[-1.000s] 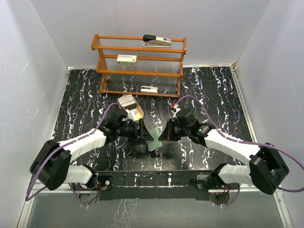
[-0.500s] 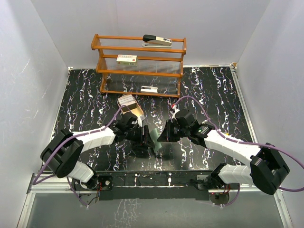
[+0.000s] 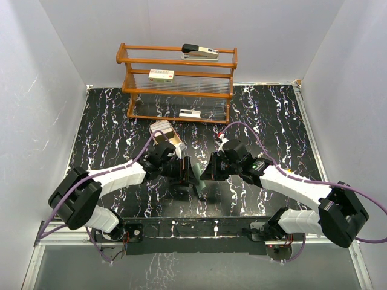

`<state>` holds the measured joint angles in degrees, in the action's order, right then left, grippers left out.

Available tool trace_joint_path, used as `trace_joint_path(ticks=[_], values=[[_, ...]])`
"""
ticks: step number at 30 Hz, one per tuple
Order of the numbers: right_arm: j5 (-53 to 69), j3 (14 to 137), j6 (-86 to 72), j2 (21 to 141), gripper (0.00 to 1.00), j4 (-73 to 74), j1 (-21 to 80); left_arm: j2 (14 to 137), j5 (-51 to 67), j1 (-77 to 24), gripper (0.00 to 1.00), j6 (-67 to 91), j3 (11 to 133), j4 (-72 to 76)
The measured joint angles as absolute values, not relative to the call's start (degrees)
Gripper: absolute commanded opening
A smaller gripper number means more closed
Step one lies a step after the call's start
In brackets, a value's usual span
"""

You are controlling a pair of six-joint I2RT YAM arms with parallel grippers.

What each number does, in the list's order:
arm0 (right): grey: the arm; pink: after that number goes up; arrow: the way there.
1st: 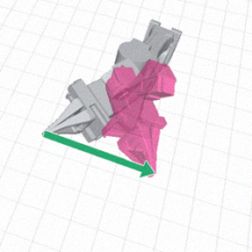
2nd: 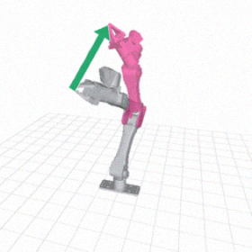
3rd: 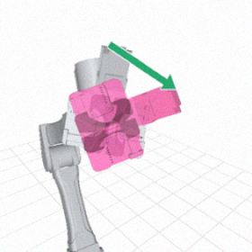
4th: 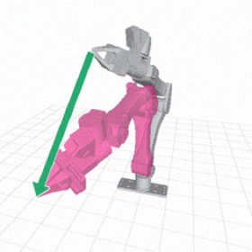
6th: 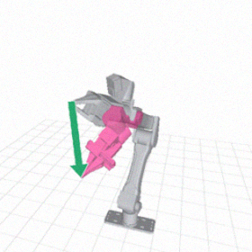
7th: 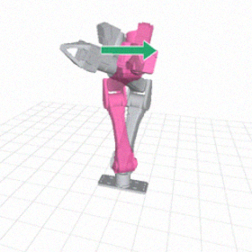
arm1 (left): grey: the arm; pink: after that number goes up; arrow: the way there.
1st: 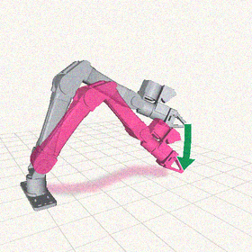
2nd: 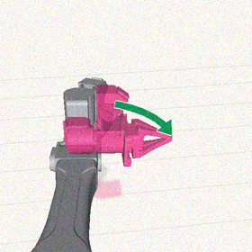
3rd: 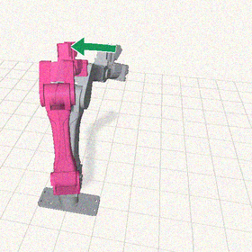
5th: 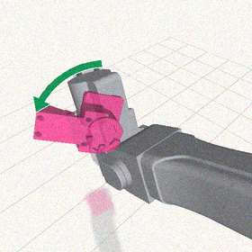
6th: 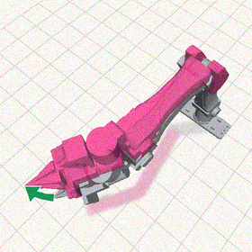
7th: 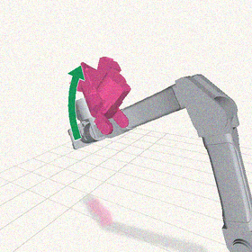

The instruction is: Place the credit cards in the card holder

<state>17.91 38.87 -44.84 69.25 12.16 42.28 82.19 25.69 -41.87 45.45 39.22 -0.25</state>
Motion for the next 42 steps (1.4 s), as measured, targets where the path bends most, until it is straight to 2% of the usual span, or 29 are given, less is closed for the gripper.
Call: trace_joint_path(ticks=[8,16,27,31,35,42], values=[[16.95,38.85,-43.88,69.23,0.00,13.02,42.63,82.19,27.49,-41.87,0.53,47.81,37.45,4.25],[16.88,37.08,-43.92,68.27,0.00,11.94,42.70,82.87,27.49,-42.02,0.42,48.56,37.36,5.61],[19.14,34.57,-43.64,68.82,0.00,10.59,43.48,86.24,27.22,-42.41,0.22,48.62,37.39,6.61],[19.27,34.22,-43.59,68.99,0.00,10.24,43.51,86.94,27.90,-42.52,0.13,48.66,37.43,7.27],[18.96,34.22,-43.62,68.99,0.00,10.24,43.53,87.02,27.99,-42.57,0.00,48.38,38.09,6.31],[17.69,34.28,-43.70,68.71,0.00,10.59,43.90,87.05,25.56,-42.54,0.00,46.19,40.47,-0.49]])
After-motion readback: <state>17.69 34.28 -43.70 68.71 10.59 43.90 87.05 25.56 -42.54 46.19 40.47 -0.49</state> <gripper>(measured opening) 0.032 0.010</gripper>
